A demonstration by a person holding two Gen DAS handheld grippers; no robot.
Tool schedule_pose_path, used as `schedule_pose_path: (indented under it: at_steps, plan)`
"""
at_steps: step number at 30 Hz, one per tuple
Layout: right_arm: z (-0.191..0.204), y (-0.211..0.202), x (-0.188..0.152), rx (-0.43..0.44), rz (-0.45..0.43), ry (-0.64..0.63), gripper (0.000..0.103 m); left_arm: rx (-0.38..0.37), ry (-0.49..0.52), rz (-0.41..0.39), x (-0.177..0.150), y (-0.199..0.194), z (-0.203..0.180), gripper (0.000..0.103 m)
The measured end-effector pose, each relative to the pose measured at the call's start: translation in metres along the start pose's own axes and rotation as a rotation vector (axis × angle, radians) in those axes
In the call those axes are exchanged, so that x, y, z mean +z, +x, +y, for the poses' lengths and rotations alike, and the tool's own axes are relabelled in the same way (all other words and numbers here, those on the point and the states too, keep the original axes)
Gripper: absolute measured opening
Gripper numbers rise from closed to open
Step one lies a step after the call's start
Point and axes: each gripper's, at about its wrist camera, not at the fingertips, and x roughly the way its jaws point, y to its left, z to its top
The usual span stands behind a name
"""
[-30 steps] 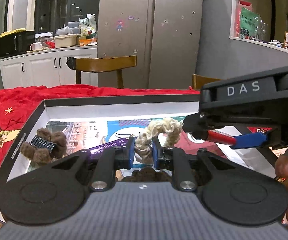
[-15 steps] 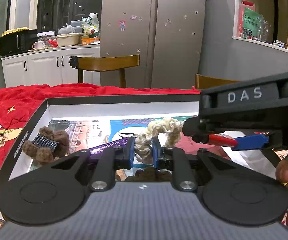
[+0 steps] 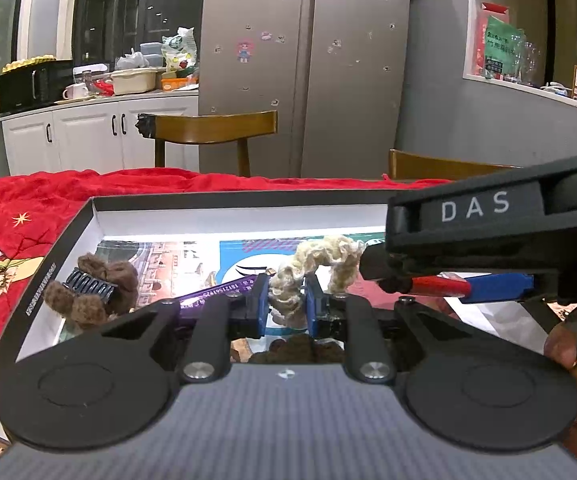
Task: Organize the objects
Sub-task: 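Lower both items into the box and open both grippers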
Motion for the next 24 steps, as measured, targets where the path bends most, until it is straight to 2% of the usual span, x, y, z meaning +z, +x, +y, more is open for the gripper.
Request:
schedule_pose_path:
  at_steps: [4, 9, 13, 14, 19, 21, 24]
  plan:
    - [-0.002, -0.001, 0.001, 0.012, -0.003, 0.013, 0.082, -0.015, 0.001, 0.005, 0.0, 0.0, 0.001, 0.023]
    - [-0.005, -0.003, 0.004, 0.044, 0.003, 0.035, 0.088, -0.063, 0.018, 0.033, 0.002, 0.001, 0.002, 0.037]
    - [-0.008, -0.01, 0.007, 0.093, -0.006, 0.061, 0.09, -0.071, -0.001, 0.055, 0.007, -0.001, 0.006, 0.063]
    - [-0.006, -0.013, 0.008, 0.1, -0.015, 0.059, 0.091, -0.087, -0.018, 0.065, 0.009, -0.003, 0.01, 0.066]
    - [0.007, -0.037, 0.01, 0.11, -0.084, 0.006, 0.092, -0.181, -0.115, 0.11, 0.028, -0.012, 0.026, 0.069]
    - [0.012, -0.05, 0.013, 0.116, -0.112, -0.008, 0.092, -0.192, -0.143, 0.123, 0.037, -0.017, 0.033, 0.069]
    - [0.019, -0.078, 0.018, 0.128, -0.163, -0.047, 0.092, -0.18, -0.174, 0.097, 0.052, -0.03, 0.046, 0.069]
